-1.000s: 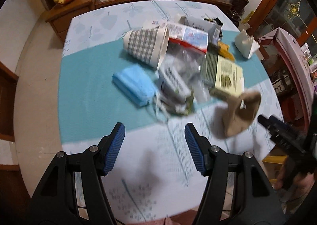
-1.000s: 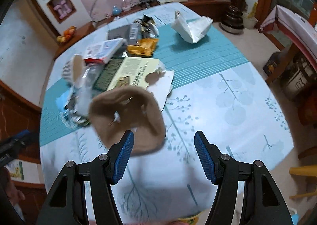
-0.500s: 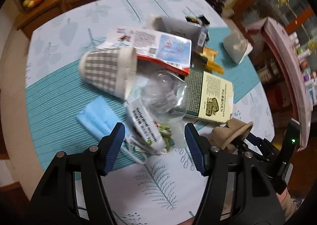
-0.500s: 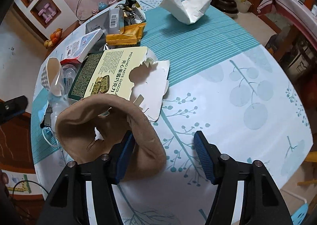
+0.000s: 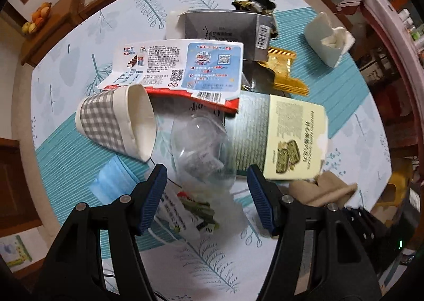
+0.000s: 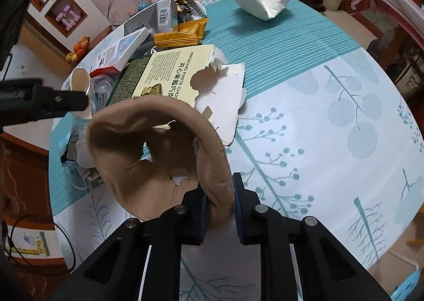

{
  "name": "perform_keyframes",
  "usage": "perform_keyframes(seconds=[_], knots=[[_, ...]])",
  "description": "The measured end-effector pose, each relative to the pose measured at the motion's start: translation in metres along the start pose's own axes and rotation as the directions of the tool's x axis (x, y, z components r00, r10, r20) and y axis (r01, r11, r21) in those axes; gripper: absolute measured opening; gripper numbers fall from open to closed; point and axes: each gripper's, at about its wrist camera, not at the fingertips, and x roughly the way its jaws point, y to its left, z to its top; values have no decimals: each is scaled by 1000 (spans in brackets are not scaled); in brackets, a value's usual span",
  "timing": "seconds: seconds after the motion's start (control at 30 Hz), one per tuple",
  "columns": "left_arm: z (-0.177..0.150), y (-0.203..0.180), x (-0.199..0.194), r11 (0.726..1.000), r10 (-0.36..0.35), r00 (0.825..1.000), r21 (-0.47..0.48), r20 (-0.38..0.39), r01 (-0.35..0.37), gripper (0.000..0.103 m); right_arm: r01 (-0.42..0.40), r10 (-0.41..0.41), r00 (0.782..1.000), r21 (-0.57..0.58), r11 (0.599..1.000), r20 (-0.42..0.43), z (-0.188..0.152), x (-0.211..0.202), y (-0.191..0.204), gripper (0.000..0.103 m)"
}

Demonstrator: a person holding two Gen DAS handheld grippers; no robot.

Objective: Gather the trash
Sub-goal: 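Grasp the clear plastic bottle with the left tool while the right tool holds the carrier, then carry the bottle and carrier over the black bin and open both tools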

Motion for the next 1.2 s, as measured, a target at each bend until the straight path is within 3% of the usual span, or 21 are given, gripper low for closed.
perform_keyframes(seconds=[0.1,0.2,0.27,0.43,0.83,1.2], knots=[[7,2,12,999,42,999,-26,-27,-43,60,-1,1,1000,12,1000,3,-3,-2,0,15],[12,7,22,997,27,999,-72,-46,-30,59,-16,16,1000,20,1000,11,-6,-7,-1,14],[11,9,26,996,5,999,-93,-53,-10,48,-25,25,1000,28,999,16,-7,-10,0,13],[-3,11,21,995,-31,999,-93,-16,30,47,-58,56,998,61,996,38,-10,-24,-4,12],[-56,13,-32,991,-114,992,-56,61,117,46,-125,114,988,112,986,105,-33,-65,-11,11],[-129,-26,-91,988,-155,979,43,128,151,46,-141,121,983,147,979,141,-93,-123,-44,11]])
